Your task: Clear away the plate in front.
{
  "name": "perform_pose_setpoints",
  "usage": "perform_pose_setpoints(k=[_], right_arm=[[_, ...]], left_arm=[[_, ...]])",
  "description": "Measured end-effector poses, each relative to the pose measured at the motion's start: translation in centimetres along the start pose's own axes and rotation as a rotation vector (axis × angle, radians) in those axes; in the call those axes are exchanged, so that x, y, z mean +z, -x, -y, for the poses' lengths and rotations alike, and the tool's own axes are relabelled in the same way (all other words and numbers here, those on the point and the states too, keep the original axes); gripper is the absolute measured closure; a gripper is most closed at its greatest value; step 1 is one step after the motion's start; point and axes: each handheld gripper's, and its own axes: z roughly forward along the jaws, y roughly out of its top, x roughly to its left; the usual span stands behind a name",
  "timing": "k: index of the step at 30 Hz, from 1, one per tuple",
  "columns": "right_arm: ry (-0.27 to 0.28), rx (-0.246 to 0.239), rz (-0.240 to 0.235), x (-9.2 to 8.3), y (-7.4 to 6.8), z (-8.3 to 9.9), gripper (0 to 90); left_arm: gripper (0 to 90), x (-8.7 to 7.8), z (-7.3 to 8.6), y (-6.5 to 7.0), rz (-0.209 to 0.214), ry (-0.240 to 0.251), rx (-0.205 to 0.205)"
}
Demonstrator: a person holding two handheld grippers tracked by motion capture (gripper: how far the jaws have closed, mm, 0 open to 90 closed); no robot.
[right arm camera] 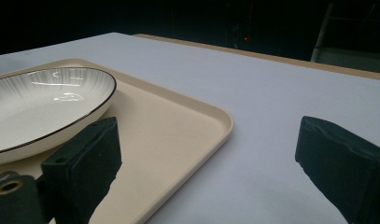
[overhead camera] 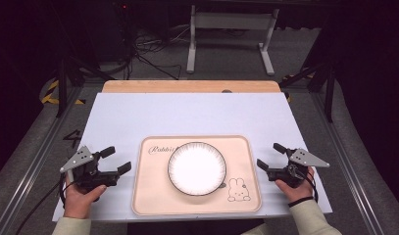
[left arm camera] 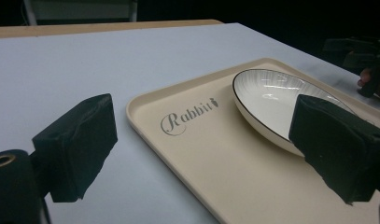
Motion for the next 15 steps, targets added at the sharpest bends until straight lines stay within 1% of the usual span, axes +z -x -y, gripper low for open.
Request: perform_pose_setpoints(k=[3,4,6,8,9,13,15], right_arm=[[-0.001,-0.001,0.0,0.0,0.0,0.0,7.6],[-0.001,-0.001,-0.001,0.0,0.0,0.0,7.7],[-0.001,-0.001,-0.001,0.0,0.0,0.0,7.7],[-0.001,-0.001,-0.002,0.0,0.0,0.0,7.7],[-0.001,-0.001,-0.001,0.0,0.0,0.0,7.7],[-0.002,-0.001,-0.003,0.0,0.0,0.0,7.7],[-0.004,-0.002,-0.003,0.0,0.0,0.0,7.8]], left_arm=[[7.7,0.1,0.4,-0.3,-0.003,-0.001,-0.002],[7.6,0.1,0.7,-0.5,-0.014,-0.007,-0.005],[7.7,0.1,0.9,-0.5,-0.016,-0.01,-0.006],[7.4,0.2,1.3,-0.7,-0.007,-0.013,-0.019],[7.3,0.2,1.5,-0.9,0.003,-0.018,-0.041],[7.0,0.3,1.9,-1.2,-0.002,-0.028,-0.057],[7.0,0.4,2.0,-1.2,-0.005,-0.033,-0.05]])
